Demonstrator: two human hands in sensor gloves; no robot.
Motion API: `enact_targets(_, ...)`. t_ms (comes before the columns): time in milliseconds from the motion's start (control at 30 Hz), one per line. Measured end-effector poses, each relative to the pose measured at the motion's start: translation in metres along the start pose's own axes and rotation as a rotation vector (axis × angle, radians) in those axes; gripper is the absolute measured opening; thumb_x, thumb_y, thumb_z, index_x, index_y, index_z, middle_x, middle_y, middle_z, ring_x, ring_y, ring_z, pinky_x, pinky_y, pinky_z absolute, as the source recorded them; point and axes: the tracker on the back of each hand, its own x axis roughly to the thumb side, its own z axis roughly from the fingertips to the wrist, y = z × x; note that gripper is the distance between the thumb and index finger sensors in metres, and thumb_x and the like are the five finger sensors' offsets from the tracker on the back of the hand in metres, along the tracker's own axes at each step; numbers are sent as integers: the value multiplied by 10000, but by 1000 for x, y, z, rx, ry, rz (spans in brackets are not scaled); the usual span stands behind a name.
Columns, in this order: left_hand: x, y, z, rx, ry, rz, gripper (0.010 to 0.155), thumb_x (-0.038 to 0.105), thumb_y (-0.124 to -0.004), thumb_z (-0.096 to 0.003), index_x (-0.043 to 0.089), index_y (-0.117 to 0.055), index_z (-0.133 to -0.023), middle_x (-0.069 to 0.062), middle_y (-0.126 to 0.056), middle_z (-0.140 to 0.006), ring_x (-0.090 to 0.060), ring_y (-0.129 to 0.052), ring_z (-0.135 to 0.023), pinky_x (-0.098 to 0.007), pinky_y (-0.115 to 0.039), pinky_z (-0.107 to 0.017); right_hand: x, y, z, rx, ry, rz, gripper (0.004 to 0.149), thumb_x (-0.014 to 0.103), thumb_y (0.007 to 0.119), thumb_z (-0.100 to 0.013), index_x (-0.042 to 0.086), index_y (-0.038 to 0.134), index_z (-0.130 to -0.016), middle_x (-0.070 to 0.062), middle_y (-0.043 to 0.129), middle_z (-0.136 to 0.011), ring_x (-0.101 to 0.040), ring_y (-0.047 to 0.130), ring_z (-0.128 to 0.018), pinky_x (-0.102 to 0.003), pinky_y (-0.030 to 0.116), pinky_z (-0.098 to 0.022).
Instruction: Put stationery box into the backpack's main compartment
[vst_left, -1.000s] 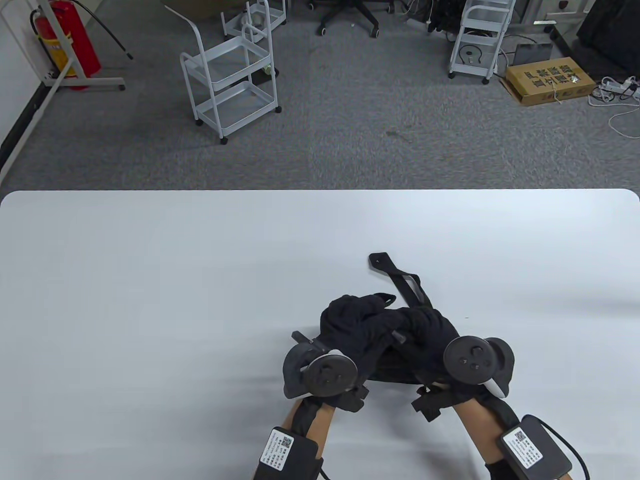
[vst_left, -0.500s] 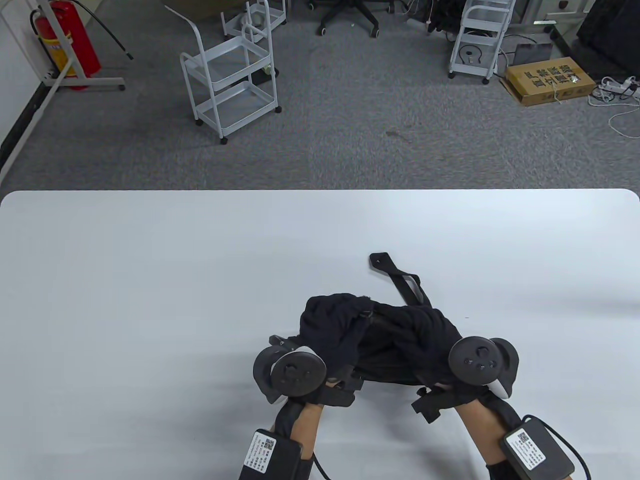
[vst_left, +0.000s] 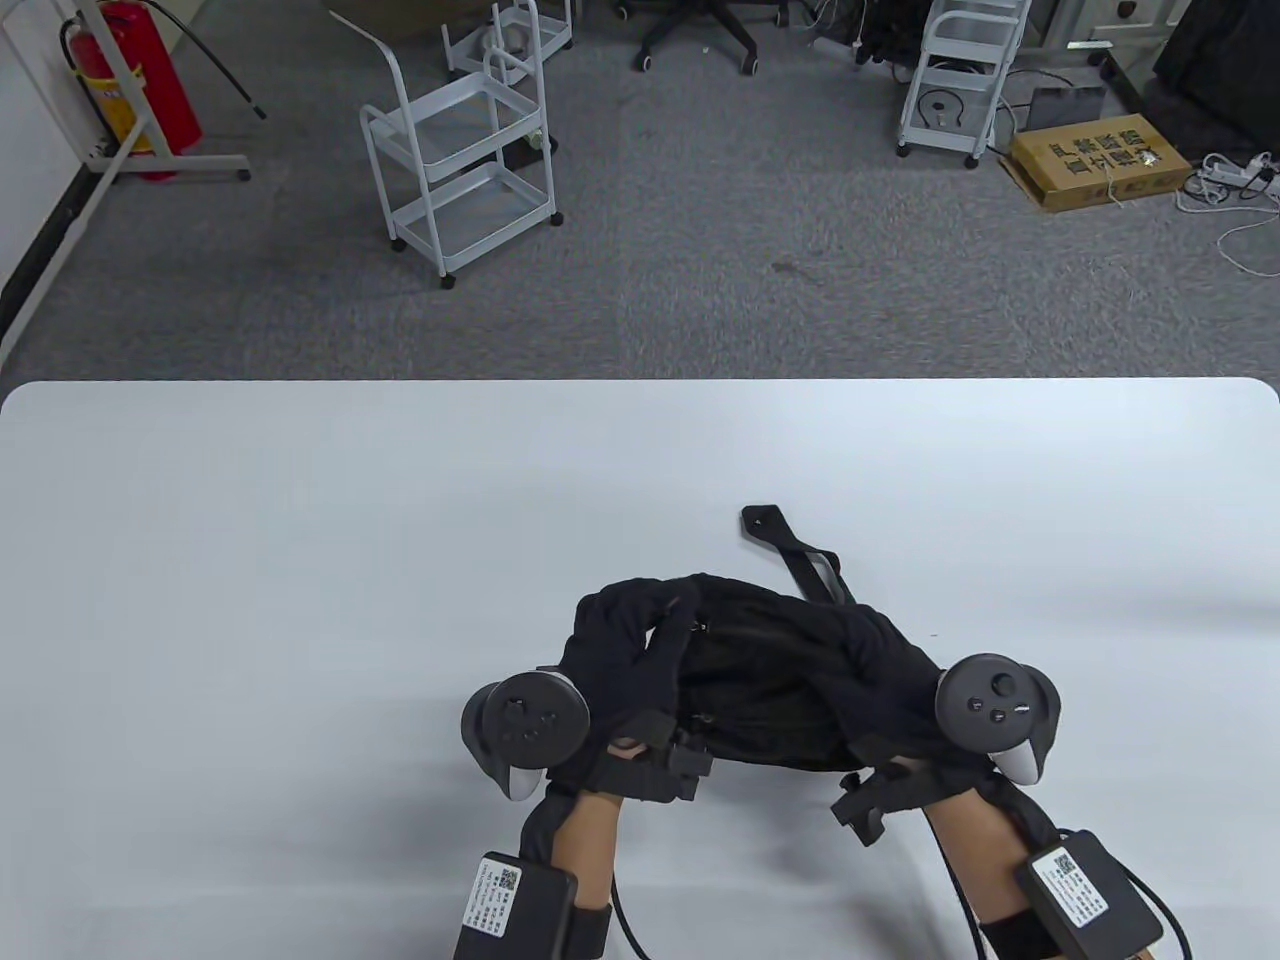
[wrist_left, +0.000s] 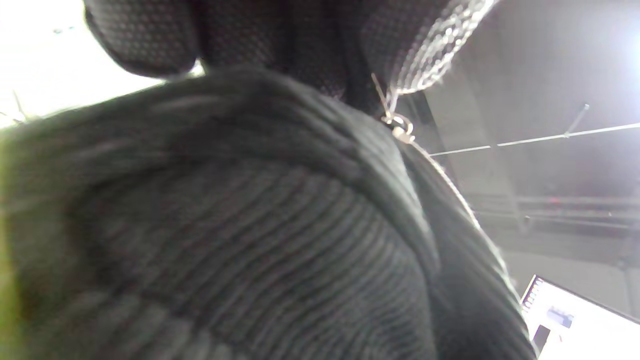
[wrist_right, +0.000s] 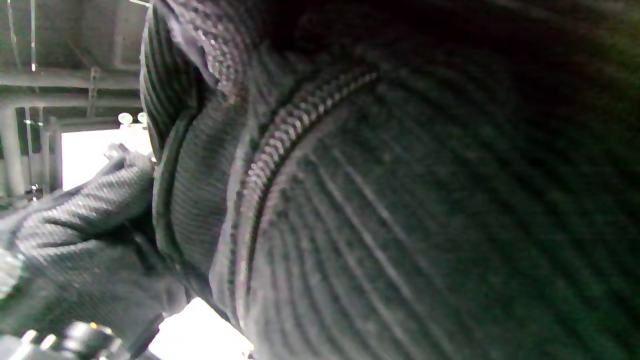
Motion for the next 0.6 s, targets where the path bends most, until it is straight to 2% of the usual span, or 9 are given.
enact_targets(367, -25, 8, -1, 19, 121, 94, 395, 323, -739, -529, 130, -873, -846, -179, -843, -822, -388, -777, -688, -615, -720, -532, -4, -15, -3, -5, 30, -124, 470, 364, 741, -560, 172, 669, -983, -103, 731, -928, -425, 758, -911, -700, 533, -722)
enact_targets(600, -32, 8, -1, -6, 165, 104, 394, 325, -733, -536, 126, -876, -844, -180, -846, -821, -393, -778, -687, -619, -719, -531, -4, -19, -3, -4, 35, -158, 468, 366, 740, -562, 173, 673, -983, -98, 732, -930, -421, 762, -912, -699, 533, -724)
